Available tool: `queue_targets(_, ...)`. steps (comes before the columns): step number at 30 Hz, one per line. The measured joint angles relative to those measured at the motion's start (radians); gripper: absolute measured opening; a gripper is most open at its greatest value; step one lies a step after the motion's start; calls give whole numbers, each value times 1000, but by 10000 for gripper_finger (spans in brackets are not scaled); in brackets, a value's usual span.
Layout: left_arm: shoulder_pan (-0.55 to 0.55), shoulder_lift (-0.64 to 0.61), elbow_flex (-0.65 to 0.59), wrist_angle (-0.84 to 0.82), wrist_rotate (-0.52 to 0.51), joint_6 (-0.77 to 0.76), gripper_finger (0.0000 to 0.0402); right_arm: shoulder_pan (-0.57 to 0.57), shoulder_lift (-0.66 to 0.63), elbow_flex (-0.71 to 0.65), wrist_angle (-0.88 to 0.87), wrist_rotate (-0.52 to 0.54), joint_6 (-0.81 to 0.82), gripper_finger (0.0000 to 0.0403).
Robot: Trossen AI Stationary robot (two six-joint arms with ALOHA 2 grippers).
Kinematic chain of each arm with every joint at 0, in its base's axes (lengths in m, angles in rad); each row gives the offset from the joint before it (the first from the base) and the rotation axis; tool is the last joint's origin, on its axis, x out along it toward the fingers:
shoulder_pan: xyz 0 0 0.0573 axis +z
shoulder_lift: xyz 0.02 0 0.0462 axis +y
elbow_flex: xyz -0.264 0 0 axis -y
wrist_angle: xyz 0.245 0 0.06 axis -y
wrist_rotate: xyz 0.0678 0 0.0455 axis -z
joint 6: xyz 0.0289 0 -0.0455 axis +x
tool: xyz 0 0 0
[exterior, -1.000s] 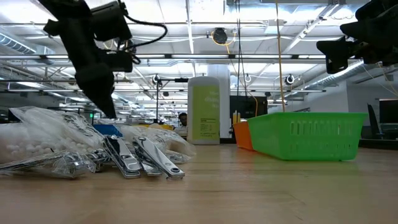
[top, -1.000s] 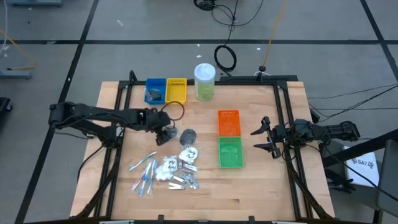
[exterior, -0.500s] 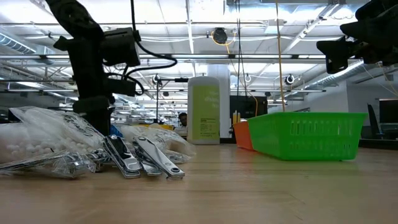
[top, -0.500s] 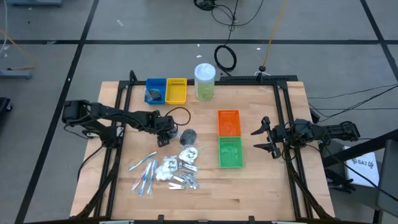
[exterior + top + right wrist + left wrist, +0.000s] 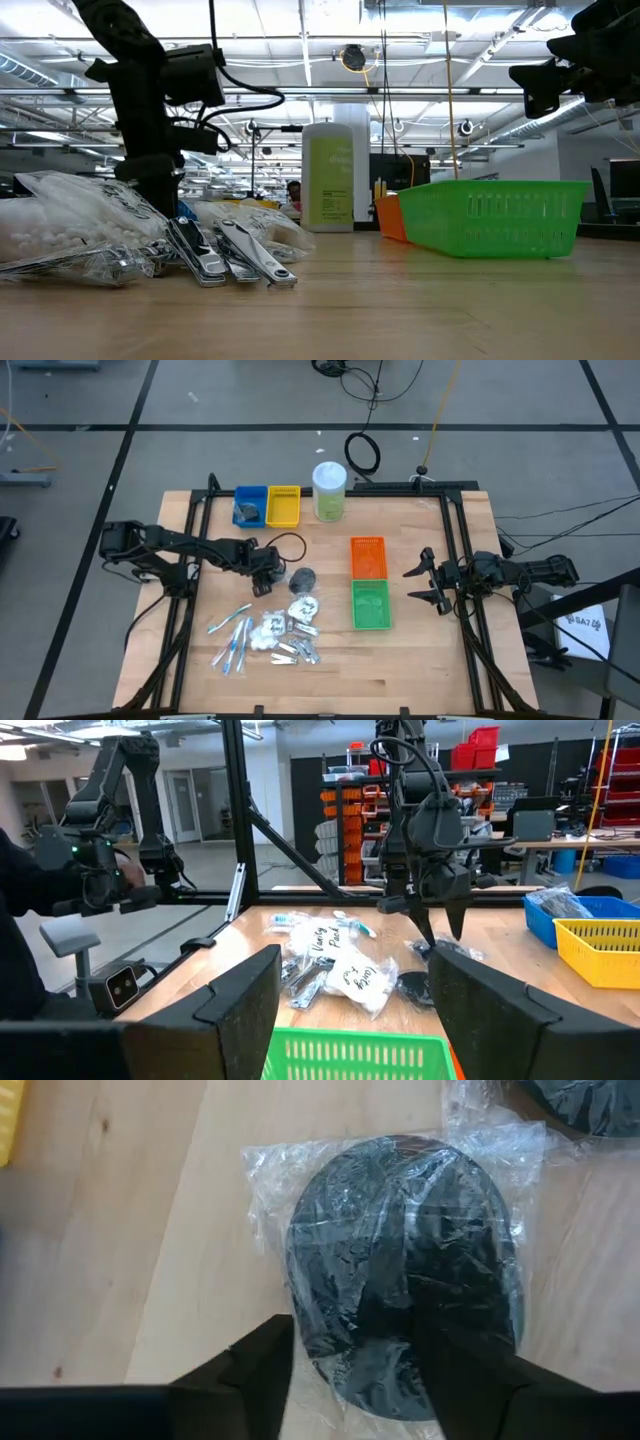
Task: Pick & Place Travel size toiletries
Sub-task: Put the black hairbrush into the blue bin
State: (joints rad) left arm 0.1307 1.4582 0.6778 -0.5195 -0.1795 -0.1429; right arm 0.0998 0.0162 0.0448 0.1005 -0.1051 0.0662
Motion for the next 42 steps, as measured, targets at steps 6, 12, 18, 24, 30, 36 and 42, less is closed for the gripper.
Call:
queue_targets(6,0,0,-1,-2,-1,9,85,0,0,0,0,0,0,242)
queue_targets(12,1,0,-1,-2,-3,40,7,0,0,0,0,0,0,242)
queue_targets(18,1,1,20,-21,-5,33,14,0,0,0,0,0,0,242)
queue_targets(24,1,1,93,-95,-15,34,6,0,0,0,0,0,0,242)
queue_targets(30,2,1,199,-209,-111,16,4,0,0,0,0,0,0,242)
queue_targets(36,20,-43,271,-230,-164,-10,3,0,0,0,0,0,0,242)
queue_targets(42,82,-144,274,-220,-249,-118,2,0,0,0,0,0,0,242)
